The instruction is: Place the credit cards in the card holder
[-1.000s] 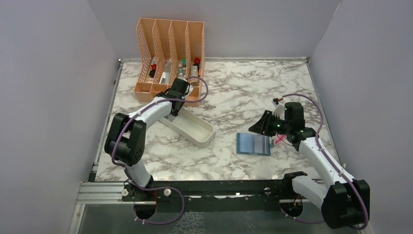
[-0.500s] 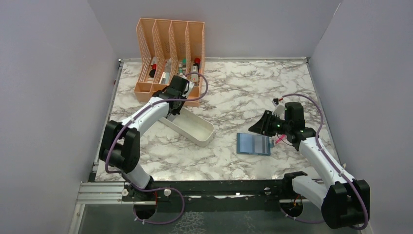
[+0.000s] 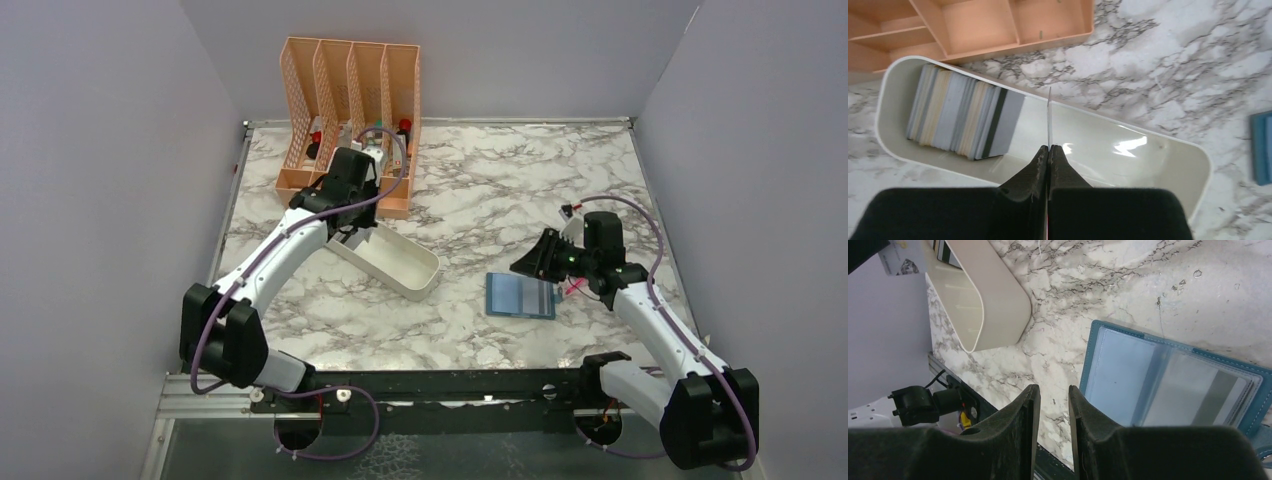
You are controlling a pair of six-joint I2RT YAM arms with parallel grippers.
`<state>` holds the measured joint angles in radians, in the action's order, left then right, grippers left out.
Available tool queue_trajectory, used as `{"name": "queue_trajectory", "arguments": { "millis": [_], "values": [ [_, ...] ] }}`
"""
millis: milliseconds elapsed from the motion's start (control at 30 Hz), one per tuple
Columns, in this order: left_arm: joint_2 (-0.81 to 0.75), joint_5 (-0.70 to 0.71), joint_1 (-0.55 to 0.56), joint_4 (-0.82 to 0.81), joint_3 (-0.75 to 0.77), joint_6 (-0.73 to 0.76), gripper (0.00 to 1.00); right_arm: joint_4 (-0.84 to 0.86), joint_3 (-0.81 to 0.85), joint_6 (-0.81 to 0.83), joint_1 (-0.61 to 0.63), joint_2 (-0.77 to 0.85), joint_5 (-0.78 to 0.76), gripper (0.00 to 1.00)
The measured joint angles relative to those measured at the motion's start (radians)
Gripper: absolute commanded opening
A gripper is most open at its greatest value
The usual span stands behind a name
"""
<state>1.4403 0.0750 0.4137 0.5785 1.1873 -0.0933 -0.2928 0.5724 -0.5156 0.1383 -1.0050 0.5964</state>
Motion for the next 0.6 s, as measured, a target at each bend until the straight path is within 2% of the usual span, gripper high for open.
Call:
{"name": "queue_trajectory", "arguments": {
  "millis": [233,400,600],
  "values": [
    [-0.067,-0.212,0.000,-0.078,-0.027,-0.205,0.00,-0.069,0.000,-0.046,0.000,0.045,-0.133,0.33],
    [-0.167,-0.356,0.000,-0.271,-0.152,-0.428,0.00,-0.109,0.009,-0.077,0.000,0.116,-0.270,0.34],
    [-0.199,-0.433,0.017,-0.460,-0.251,-0.688,0.00,-0.186,0.016,-0.141,0.000,0.105,-0.444,0.35]
  ]
}}
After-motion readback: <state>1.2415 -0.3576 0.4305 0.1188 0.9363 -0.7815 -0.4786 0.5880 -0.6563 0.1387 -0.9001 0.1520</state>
